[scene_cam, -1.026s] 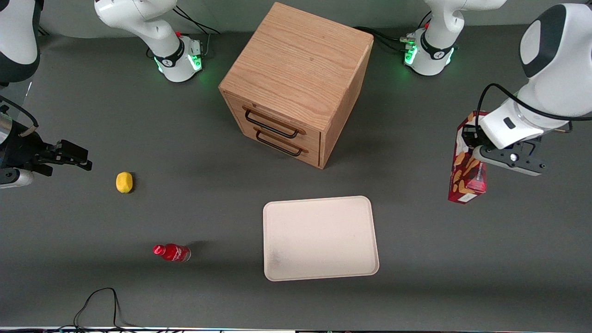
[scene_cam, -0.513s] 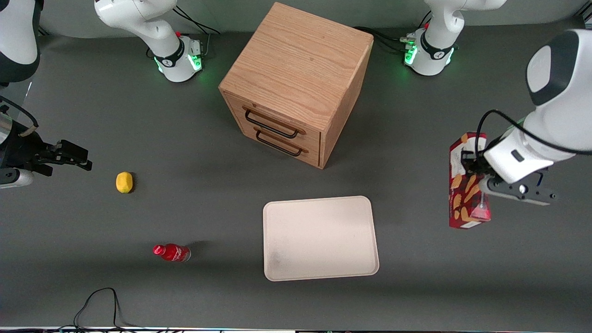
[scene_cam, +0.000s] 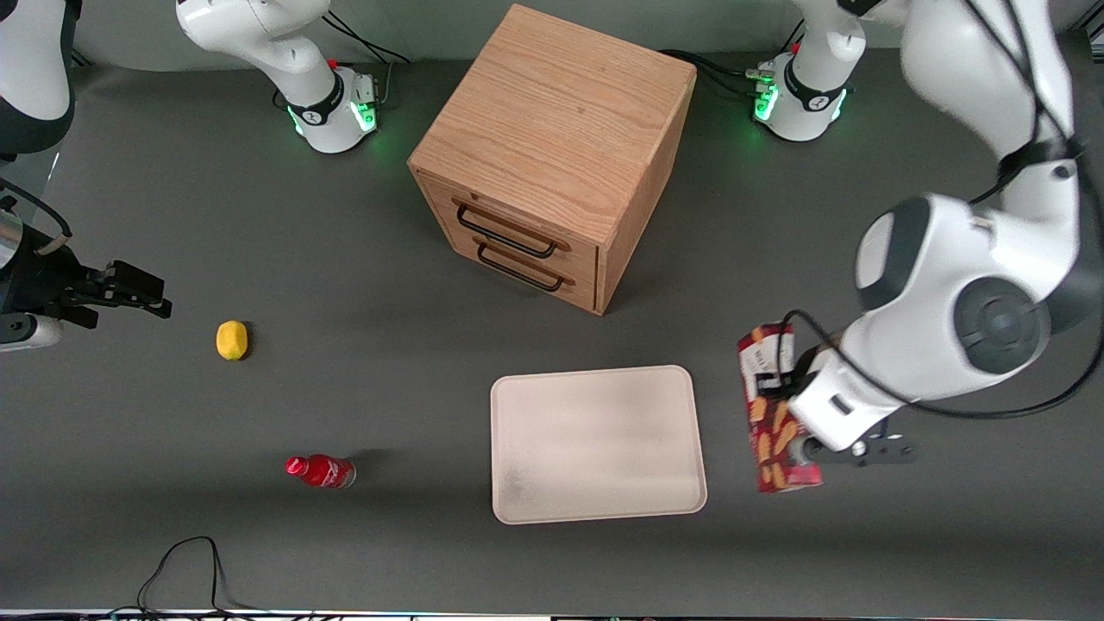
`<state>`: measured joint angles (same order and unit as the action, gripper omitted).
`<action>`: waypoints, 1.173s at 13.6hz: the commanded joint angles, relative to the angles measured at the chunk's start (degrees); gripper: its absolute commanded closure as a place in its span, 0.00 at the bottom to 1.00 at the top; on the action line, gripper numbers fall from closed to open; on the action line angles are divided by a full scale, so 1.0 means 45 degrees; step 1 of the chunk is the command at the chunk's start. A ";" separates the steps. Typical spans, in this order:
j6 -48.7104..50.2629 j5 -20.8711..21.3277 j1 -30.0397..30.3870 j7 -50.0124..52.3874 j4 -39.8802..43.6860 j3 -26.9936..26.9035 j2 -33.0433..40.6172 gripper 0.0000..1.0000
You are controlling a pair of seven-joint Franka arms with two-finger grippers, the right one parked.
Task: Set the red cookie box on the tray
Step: 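Lift the upright box with the left gripper and carry it toward the tray, then lower the box onto the tray edge with the left gripper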
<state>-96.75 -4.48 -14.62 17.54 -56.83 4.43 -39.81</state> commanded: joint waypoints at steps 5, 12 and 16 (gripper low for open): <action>-0.0645 0.0391 -0.1496 0.1159 0.2571 -0.0652 -0.3475 1.00; -0.2188 0.0391 -0.1516 0.1843 0.2414 -0.0652 -0.4258 1.00; -0.2619 0.0391 -0.1496 0.1805 0.2298 -0.0652 -0.4493 1.00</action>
<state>-107.79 -3.37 -20.90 24.48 -48.53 1.96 -58.70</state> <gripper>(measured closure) 0.965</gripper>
